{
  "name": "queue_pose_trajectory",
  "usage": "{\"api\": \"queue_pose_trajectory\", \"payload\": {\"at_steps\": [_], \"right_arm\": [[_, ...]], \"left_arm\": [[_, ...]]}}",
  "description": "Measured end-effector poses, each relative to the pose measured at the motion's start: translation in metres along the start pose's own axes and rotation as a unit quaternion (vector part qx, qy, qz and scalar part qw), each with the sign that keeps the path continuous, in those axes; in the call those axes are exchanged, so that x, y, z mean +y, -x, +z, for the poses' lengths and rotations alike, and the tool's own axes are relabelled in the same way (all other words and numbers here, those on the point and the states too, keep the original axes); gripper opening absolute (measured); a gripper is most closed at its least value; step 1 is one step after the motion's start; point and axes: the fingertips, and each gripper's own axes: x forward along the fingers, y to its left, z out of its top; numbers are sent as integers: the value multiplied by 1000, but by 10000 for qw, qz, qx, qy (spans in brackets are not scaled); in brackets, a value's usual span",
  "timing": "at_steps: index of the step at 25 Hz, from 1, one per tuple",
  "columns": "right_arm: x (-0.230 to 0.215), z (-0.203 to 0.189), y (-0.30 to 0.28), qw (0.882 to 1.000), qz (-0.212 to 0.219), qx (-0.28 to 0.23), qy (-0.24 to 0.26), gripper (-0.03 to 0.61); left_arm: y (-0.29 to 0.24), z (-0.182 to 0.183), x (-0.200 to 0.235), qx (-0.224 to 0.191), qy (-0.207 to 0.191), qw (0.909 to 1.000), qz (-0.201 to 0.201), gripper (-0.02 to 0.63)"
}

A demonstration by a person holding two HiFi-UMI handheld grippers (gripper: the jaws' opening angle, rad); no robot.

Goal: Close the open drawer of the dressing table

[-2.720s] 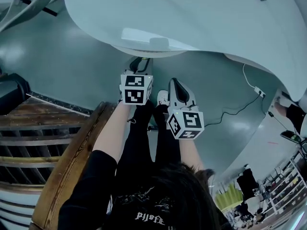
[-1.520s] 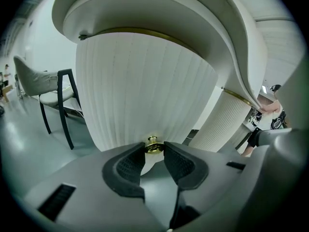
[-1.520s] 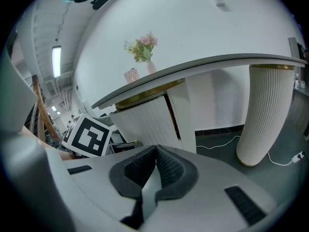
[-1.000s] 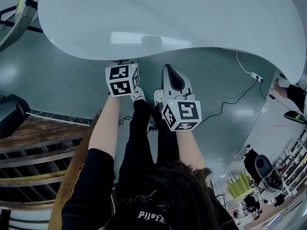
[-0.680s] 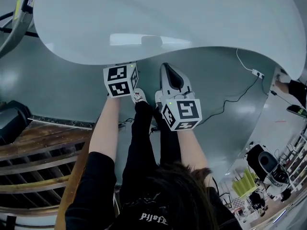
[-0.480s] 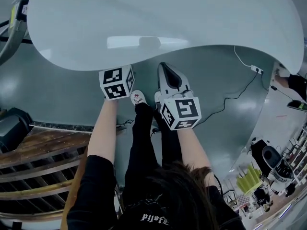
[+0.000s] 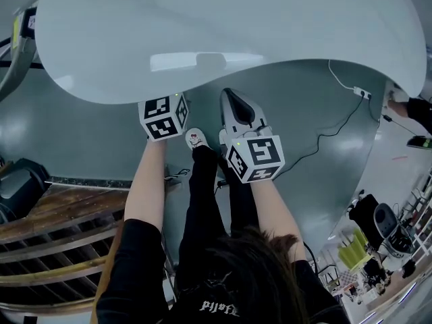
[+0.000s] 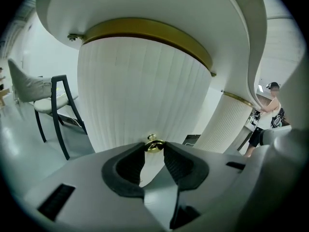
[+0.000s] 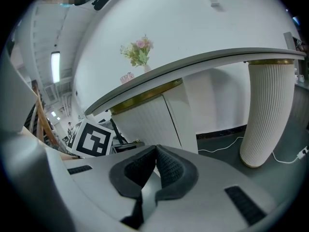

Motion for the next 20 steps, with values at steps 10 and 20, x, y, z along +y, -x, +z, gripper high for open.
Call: {"api": "queue_pose_trajectory", "payload": {"at_steps": [10,20], "right_arm": [[15,15,25,9995,303,-24,-69,37],[24,42,82,9994,338,-73,-33,37]], "left_arm": [[30,-1,-25,268,204,9993,-177,222],[113,-2,-62,487,77,9987,-94,222]]}}
